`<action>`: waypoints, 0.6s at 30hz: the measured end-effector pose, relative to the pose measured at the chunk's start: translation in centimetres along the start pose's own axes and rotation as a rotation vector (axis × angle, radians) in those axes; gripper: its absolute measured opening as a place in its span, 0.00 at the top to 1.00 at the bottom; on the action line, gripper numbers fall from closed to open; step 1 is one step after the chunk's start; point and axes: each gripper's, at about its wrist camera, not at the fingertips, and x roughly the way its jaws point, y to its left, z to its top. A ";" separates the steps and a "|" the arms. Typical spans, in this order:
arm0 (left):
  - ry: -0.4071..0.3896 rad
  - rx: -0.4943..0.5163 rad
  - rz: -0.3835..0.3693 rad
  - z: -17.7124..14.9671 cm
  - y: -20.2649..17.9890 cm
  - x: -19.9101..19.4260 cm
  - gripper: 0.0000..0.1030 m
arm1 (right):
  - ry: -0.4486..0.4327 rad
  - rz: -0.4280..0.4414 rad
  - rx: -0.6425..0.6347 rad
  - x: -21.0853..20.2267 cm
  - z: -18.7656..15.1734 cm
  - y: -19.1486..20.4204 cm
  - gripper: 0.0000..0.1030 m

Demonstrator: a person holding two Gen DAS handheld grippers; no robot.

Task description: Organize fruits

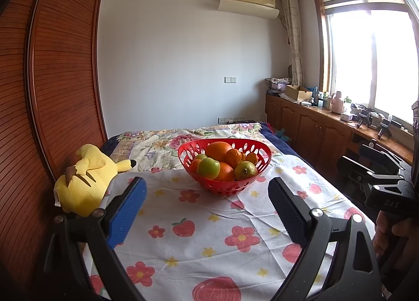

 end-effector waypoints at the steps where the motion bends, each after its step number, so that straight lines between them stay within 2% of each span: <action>1: -0.001 0.001 0.000 0.0 0.0 0.0 0.08 | 0.000 -0.001 -0.001 0.0 0.0 0.0 0.01; 18: -0.002 0.002 -0.002 0.1 -0.2 -0.1 0.08 | 0.000 -0.001 -0.001 -0.1 -0.1 0.0 0.01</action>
